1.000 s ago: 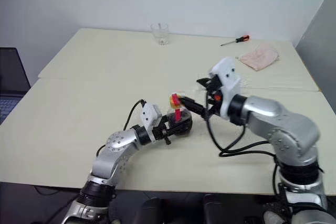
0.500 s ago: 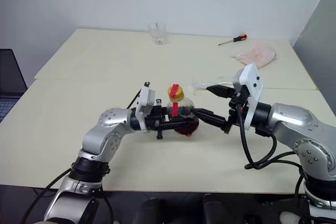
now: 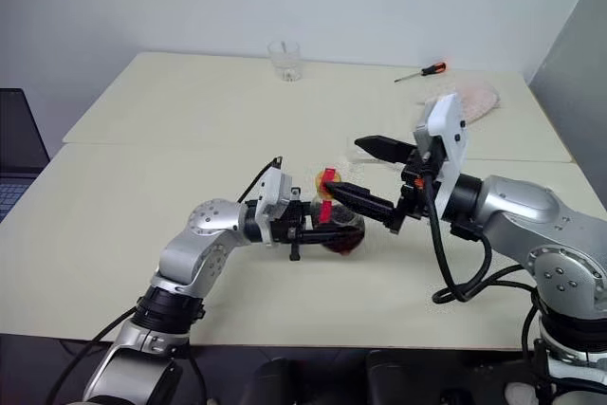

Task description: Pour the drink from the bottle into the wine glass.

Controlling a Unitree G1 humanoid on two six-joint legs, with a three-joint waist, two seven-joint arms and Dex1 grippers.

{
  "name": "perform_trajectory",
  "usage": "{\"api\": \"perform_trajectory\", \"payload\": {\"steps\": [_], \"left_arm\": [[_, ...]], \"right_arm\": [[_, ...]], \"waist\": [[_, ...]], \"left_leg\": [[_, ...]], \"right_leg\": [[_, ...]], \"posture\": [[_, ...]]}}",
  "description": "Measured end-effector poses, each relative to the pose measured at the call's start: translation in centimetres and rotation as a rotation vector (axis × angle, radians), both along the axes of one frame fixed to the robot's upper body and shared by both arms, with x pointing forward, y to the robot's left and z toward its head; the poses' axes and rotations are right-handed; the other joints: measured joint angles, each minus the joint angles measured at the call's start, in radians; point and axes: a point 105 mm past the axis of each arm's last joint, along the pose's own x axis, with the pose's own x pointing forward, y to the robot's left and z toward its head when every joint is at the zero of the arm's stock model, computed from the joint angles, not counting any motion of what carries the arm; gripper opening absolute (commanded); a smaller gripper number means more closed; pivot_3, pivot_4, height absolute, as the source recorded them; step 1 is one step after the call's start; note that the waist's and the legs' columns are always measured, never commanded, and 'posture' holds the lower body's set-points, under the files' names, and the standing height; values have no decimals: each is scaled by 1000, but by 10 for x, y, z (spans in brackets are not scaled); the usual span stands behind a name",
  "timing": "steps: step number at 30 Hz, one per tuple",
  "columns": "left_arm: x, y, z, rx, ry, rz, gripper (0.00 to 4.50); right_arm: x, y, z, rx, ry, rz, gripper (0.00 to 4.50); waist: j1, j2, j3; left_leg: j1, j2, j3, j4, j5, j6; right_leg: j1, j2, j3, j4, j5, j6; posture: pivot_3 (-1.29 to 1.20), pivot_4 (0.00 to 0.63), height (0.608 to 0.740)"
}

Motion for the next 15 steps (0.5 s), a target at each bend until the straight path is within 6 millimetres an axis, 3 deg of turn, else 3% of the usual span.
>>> {"api": "perform_trajectory", "payload": {"steps": [15], "left_arm": [[4, -1, -6, 4, 9, 29, 1367]], "right_arm": [[9, 13, -13, -26, 46, -103, 4500]], "waist": [[1, 0, 0]], "left_leg": [[-3, 0, 0, 0, 0, 0]], "right_leg": [[-2, -1, 0, 0, 0, 0]], "posture": [[0, 150, 740]]}}
